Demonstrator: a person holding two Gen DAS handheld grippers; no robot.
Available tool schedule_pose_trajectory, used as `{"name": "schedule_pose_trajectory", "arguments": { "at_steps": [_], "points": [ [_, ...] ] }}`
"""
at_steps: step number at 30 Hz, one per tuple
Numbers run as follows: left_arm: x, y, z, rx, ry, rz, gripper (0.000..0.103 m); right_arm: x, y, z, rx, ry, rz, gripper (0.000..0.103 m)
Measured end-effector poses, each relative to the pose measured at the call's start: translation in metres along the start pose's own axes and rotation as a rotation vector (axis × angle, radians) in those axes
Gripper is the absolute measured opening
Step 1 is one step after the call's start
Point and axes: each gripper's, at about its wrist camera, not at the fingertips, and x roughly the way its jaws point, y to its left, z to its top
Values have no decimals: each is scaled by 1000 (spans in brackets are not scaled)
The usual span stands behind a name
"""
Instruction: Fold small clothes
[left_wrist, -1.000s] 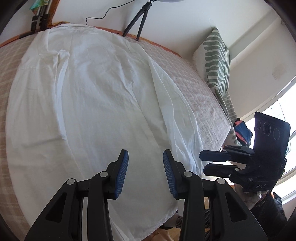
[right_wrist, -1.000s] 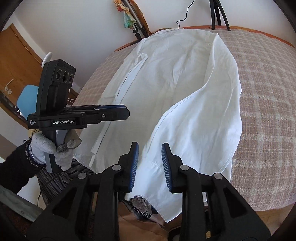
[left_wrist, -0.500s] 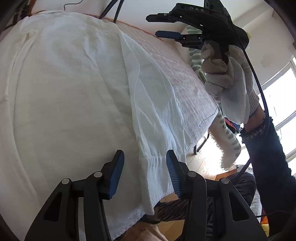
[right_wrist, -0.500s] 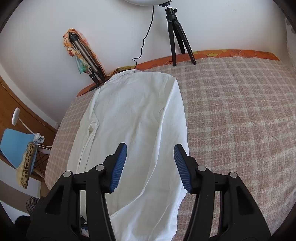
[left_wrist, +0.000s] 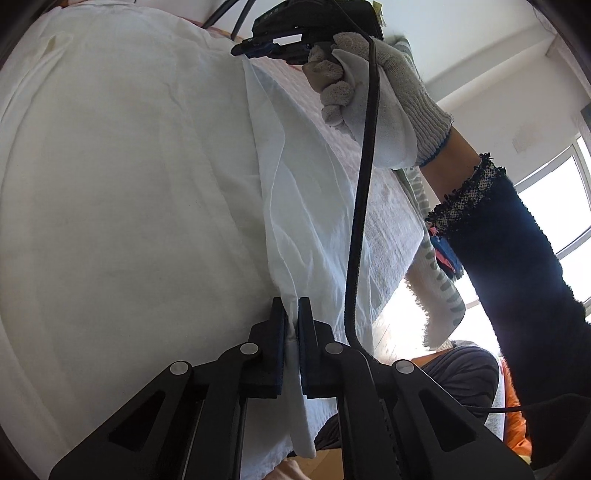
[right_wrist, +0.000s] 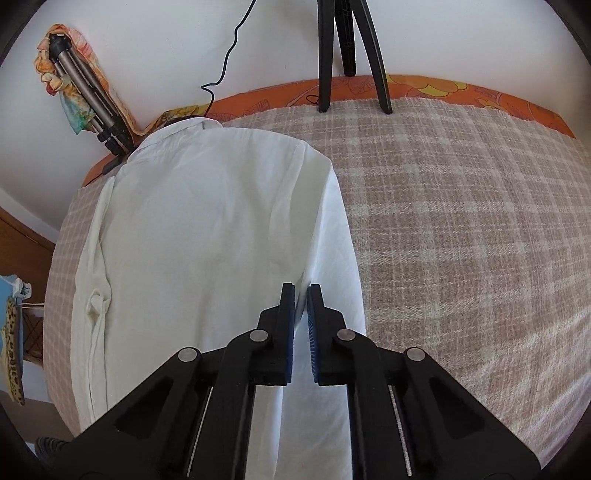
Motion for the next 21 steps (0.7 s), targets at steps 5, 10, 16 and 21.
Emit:
{"name": "schedule_pose_trajectory", "arguments": {
  "at_steps": [5, 10, 16, 21],
  "points": [
    [-7, -6, -8, 2, -11, 15, 3, -26, 18, 4, -47, -69, 10, 3],
    [-19, -4, -20, -24, -21, 11, 3, -37, 51, 8, -128, -101, 65, 3],
    [-12, 13, -22, -96, -10, -19, 3, 14, 89, 0, -239, -27, -18, 3],
    [-16, 7, -18, -76, 4, 7, 4, 34, 78, -7, -175, 27, 27, 5]
  ]
}}
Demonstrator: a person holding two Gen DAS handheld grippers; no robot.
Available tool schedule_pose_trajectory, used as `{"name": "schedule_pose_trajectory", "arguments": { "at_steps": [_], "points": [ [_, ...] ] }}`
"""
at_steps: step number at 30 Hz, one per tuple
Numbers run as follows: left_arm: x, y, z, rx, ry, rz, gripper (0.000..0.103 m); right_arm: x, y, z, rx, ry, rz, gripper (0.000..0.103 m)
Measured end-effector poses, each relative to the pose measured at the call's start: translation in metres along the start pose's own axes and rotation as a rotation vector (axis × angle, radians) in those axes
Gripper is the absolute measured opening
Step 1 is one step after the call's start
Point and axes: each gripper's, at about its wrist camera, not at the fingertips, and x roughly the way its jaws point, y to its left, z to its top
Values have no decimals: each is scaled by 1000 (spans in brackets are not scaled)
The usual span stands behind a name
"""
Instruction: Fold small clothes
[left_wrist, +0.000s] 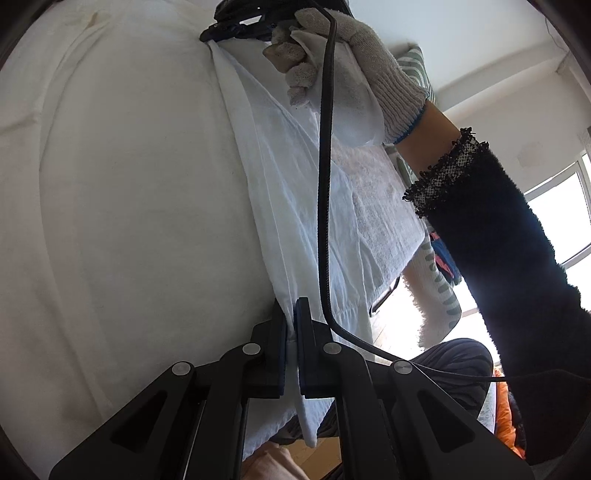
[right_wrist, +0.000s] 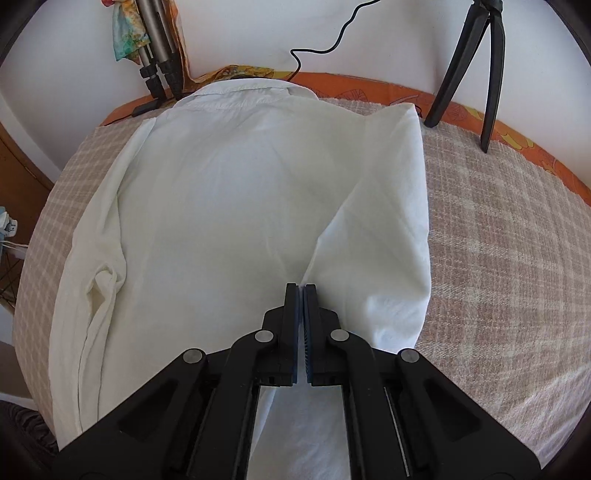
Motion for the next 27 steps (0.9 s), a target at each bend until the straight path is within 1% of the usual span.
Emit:
{"name": "schedule_pose_trajectory", "arguments": {
  "at_steps": [1, 2, 3, 4, 5, 6, 7, 10, 12, 14, 15, 17, 20, 23, 24, 27],
  "points": [
    [-1, -1, 0, -5, 4, 7, 5, -8, -3, -3, 16, -17, 17, 6],
    [-3, -2, 0, -5, 3, 22, 5, -18, -7, -7, 26, -37, 34, 10],
    [-7, -1, 0, 0, -4, 44, 6, -31, -11, -12, 34, -60, 48, 18],
    [-12, -1, 0, 9, -16, 69, 6, -45, -17, -19, 46, -86, 58, 24],
    [-17, -3, -1, 25, -33, 94, 7, -60, -24, -27, 65, -115, 65, 34],
    [-23, -3, -1, 40, -54, 119, 8, -75, -31, -37, 85, -142, 76, 39],
    [-31, -5, -1, 53, -76, 138, 8, -89, -37, -49, 98, -161, 80, 39],
    [-48, -9, 0, 75, -134, 157, 8, -125, -54, -95, 125, -195, 79, 39],
    [-53, -15, 1, 100, -153, 164, 8, -141, -61, -126, 146, -195, 75, 39],
    [-55, -23, 1, 120, -169, 171, 8, -151, -69, -156, 181, -185, 91, 39],
    [-42, -34, -6, 126, -175, 173, 8, -154, -72, -169, 198, -177, 95, 39],
    [-39, -40, -8, 138, -177, 171, 8, -157, -76, -194, 227, -157, 108, 40],
    [-37, -45, -8, 164, -170, 165, 8, -158, -78, -228, 238, -125, 116, 39],
    [-31, -59, -8, 214, -163, 176, 8, -154, -78, -255, 249, -90, 150, 39],
    [-32, -54, -10, 235, -158, 177, 8, -152, -77, -264, 250, -79, 157, 39],
    [-19, -68, -14, 298, -133, 185, 8, -144, -75, -287, 249, -36, 172, 39]
  ]
}}
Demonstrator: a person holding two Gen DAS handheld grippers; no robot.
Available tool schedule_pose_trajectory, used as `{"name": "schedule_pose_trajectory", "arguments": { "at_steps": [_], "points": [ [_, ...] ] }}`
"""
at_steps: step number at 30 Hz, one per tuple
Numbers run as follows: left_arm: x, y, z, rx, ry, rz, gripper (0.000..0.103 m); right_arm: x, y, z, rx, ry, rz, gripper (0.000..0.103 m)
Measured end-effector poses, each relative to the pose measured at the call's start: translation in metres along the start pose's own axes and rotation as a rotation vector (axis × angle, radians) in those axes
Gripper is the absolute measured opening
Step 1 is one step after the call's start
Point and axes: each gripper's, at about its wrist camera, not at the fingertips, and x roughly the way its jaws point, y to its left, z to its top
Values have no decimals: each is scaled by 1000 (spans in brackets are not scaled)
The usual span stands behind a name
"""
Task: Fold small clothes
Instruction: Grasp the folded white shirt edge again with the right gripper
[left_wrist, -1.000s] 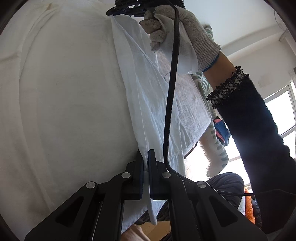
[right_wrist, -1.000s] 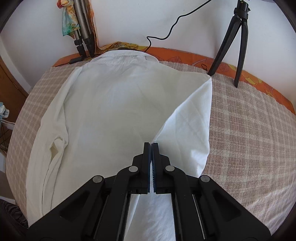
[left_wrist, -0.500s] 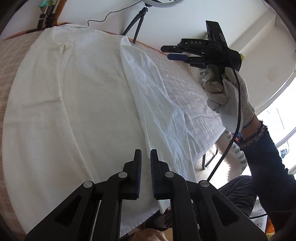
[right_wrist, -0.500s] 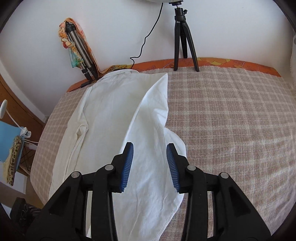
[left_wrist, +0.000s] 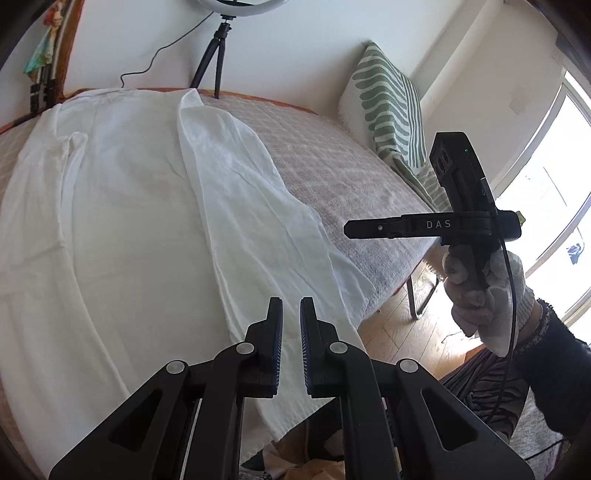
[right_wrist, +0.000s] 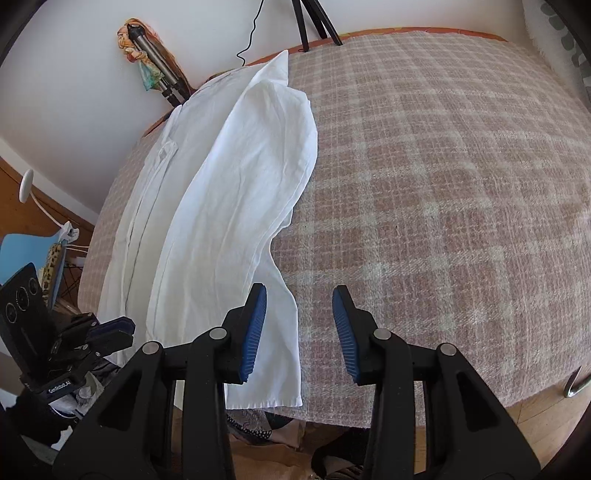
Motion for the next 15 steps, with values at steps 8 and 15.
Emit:
{"name": "schedule_pose_trajectory", "arguments": {
  "at_steps": [8, 15],
  "points": [
    [28, -30, -4, 110, 57, 7, 14, 10, 12, -32, -63, 60, 14, 7],
    [34, -55, -17, 216, 33, 52, 46, -29, 9, -35, 6, -23, 223, 3]
  ]
}}
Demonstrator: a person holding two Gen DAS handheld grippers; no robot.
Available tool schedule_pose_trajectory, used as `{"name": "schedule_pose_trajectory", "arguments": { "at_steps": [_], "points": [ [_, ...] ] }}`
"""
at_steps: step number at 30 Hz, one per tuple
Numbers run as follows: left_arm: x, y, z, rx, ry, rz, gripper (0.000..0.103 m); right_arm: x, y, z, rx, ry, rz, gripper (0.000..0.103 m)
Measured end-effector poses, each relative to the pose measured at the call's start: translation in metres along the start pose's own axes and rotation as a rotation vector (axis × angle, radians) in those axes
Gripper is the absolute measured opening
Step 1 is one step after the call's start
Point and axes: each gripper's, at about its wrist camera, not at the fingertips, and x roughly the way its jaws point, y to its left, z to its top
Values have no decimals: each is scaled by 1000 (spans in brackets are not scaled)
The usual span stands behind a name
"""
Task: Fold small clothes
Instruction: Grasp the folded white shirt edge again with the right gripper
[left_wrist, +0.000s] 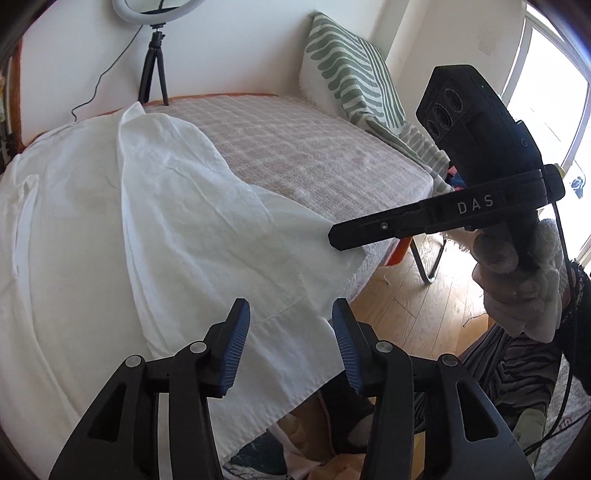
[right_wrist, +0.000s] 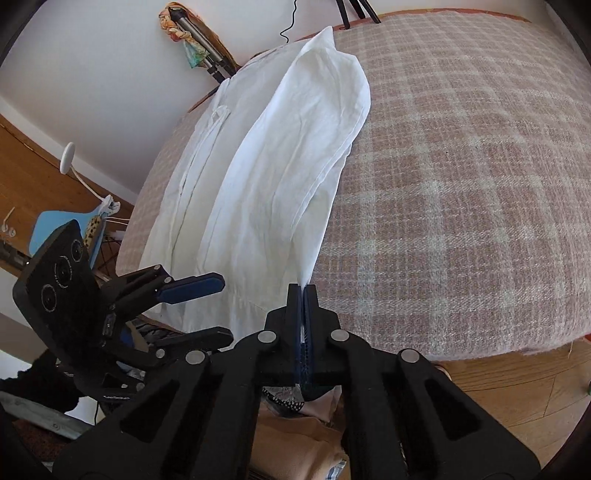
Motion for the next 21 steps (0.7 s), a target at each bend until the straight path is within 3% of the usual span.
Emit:
{"name": "schedule_pose_trajectory", "arguments": {
  "at_steps": [2, 5, 10, 11, 12, 14, 17, 19, 20, 21],
  "points": [
    [5, -12, 0, 54, -2, 31, 49, -4, -10, 3, 67, -13, 69, 3],
    [19, -27, 2, 111, -4, 63, 52, 0, -16, 5, 98, -8, 75, 3],
    [40, -35, 4, 145, -35, 191, 51, 2, -12, 7, 98, 4, 121, 3],
    [40, -29, 4, 111, -47, 169, 42, 3, -9, 6, 89, 10, 118, 3],
    [38, -22, 4, 68, -53, 145, 25, 5, -7, 7, 77, 18, 103, 3],
    [33, -7, 6, -8, -64, 74, 9, 10, -8, 7, 57, 51, 108, 3],
    [20, 5, 6, -54, -102, 48, 7, 10, -8, 13, 37, 52, 107, 6],
    [9, 12, 5, -97, -125, 41, 6, 7, -14, 25, 55, 28, 52, 37],
    [5, 16, 5, -123, -133, 31, 6, 4, -18, 32, 78, -4, 44, 62],
    [0, 19, 5, -140, -143, 30, 6, 2, -24, 40, 104, -33, 50, 67]
  ]
}}
